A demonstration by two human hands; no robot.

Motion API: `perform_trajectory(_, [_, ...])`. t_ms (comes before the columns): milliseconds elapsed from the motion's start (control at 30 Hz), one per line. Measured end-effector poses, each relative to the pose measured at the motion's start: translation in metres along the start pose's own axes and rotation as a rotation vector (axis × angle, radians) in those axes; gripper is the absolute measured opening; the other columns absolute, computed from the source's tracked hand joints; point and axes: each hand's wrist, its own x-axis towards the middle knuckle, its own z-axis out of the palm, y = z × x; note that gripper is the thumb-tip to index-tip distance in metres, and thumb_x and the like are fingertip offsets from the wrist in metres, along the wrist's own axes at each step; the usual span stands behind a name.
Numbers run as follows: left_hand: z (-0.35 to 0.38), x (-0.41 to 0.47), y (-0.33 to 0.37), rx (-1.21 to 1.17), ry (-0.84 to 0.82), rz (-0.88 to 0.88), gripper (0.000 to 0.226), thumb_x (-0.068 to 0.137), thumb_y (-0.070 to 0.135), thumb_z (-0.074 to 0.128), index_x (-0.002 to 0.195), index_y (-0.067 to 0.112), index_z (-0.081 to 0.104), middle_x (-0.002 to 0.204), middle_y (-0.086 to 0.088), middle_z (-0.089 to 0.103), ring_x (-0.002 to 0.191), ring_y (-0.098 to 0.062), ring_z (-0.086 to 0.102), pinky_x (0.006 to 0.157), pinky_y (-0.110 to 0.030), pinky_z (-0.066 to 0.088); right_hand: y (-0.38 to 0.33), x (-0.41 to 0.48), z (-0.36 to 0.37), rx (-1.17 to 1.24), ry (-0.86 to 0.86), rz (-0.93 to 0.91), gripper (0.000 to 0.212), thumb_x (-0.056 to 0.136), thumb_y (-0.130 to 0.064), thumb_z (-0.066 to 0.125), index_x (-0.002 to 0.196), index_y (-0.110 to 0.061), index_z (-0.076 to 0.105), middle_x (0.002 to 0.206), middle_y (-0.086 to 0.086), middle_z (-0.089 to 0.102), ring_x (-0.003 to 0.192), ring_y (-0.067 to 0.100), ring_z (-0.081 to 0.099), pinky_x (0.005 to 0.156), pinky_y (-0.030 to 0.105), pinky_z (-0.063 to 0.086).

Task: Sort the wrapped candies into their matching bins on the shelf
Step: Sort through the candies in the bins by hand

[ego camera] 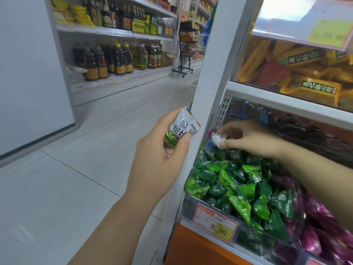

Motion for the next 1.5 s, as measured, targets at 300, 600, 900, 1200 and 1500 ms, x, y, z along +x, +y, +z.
perform_trajectory(300, [0.019,-0.018,0.012,0.004,-0.19,-0.013,0.046,0.095,0.024,0.055,0.126,0.055,0.042,0.088,0.014,0.068,0.067,-0.015,0.066,0.06,-0.025,0.052,-0.023,-0.088,0.011,0.61,0.075,-0.109,0.03,0.062,-0.019,0.074,0.092,-0.018,0.069,0.088,0.005,0.068,0.076,0.01,0.063,0.073,0.015,0.051])
perform_trajectory(600, [0.057,-0.032,0.016,-0.36,-0.41,-0.413,0.052,0.086,0.037,0.065,0.13,0.044,0.038,0.104,0.015,0.067,0.091,-0.006,0.068,0.082,-0.032,0.057,-0.002,-0.11,0.024,0.494,0.218,-0.121,0.025,0.058,-0.031,0.079,0.078,-0.026,0.065,0.07,-0.006,0.063,0.063,0.007,0.056,0.064,0.017,0.05])
perform_trajectory(900, [0.063,-0.029,0.005,-0.23,-0.3,-0.39,0.052,0.085,0.023,0.067,0.126,0.044,0.043,0.093,0.016,0.067,0.084,-0.005,0.067,0.081,-0.039,0.057,0.004,-0.086,0.001,0.318,0.131,-0.07,0.021,0.078,-0.011,0.072,0.094,-0.024,0.068,0.088,-0.002,0.073,0.081,0.008,0.068,0.078,0.017,0.051])
perform_trajectory(1200, [0.068,-0.025,0.0,-0.201,-0.313,-0.441,0.047,0.086,0.026,0.066,0.121,0.046,0.043,0.09,0.023,0.066,0.081,-0.001,0.067,0.082,-0.037,0.056,0.054,0.022,-0.006,-0.191,0.136,0.082,0.052,0.093,-0.012,0.056,0.141,-0.018,0.038,0.143,0.007,0.043,0.127,0.023,0.044,0.091,0.023,0.032])
perform_trajectory(1500, [0.065,-0.021,0.001,-0.164,-0.332,-0.415,0.052,0.086,0.032,0.065,0.131,0.041,0.041,0.092,0.02,0.067,0.082,0.002,0.066,0.082,-0.035,0.056,0.057,0.023,-0.006,-0.303,0.259,0.012,0.014,0.088,-0.022,0.065,0.095,-0.011,0.072,0.096,0.002,0.067,0.08,0.01,0.054,0.072,0.021,0.034])
